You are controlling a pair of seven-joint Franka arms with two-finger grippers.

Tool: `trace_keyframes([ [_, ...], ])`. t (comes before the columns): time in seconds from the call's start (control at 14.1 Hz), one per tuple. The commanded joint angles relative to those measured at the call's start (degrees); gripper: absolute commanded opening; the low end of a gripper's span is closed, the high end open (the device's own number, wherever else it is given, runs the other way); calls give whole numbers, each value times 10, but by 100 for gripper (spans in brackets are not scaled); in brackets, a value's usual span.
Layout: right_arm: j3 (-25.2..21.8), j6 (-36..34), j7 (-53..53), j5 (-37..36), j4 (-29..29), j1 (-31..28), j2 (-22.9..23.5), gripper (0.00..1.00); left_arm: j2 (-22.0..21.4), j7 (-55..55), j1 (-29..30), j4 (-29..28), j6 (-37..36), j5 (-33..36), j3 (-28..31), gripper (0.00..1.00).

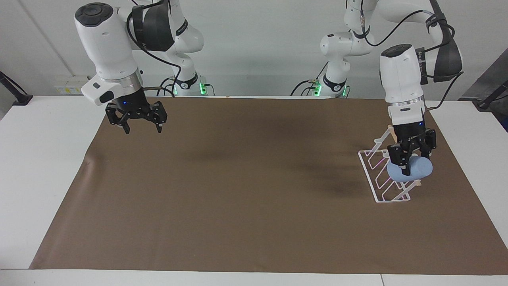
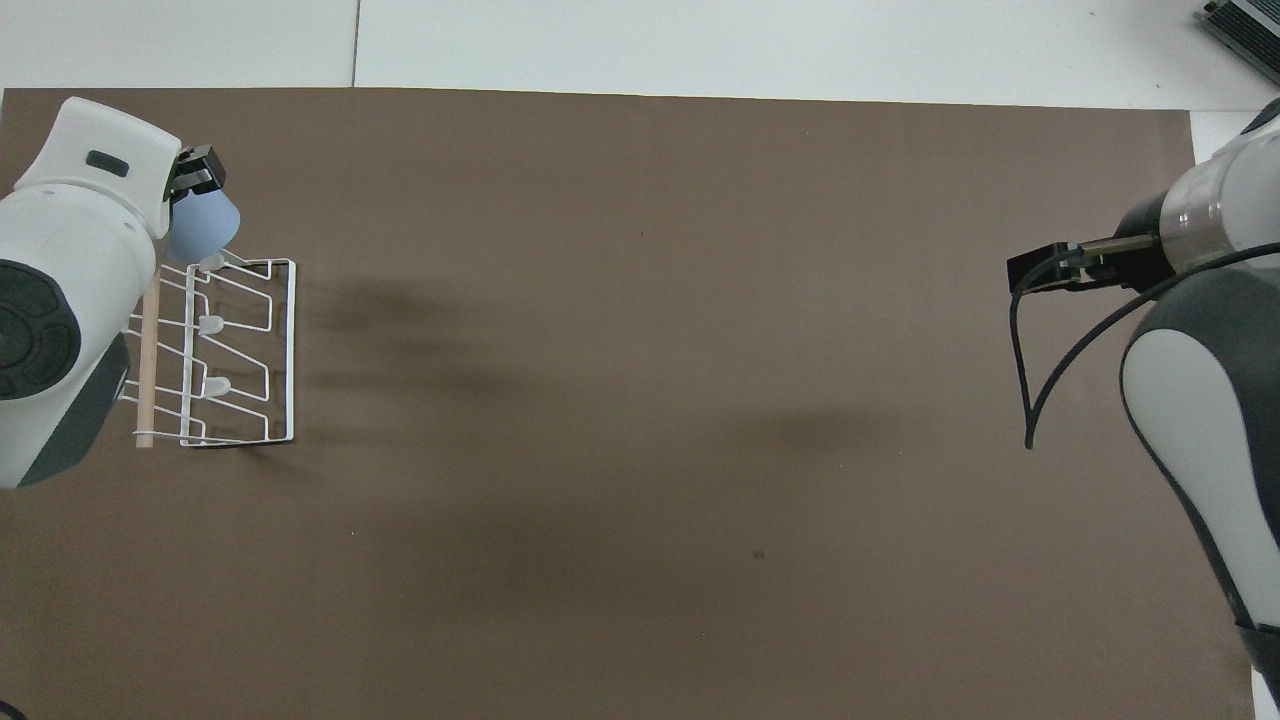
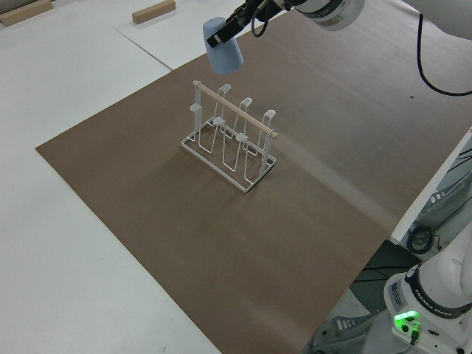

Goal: Hang cup on cup holder
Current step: 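Move the cup to the rack with the left gripper while the right gripper withdraws, then lower the cup onto a rack hook with the left gripper and release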

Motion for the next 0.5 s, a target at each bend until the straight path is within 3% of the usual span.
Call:
trace_keyframes([
  [0.0,-1,-22,51,-3,13,-2,5,100,-4,-16,8,-28,19,20,-3,0],
  [0.43,-9,-24,109,29,3,1,-6,100,-9,-16,17,-61,38,25,-3,0],
])
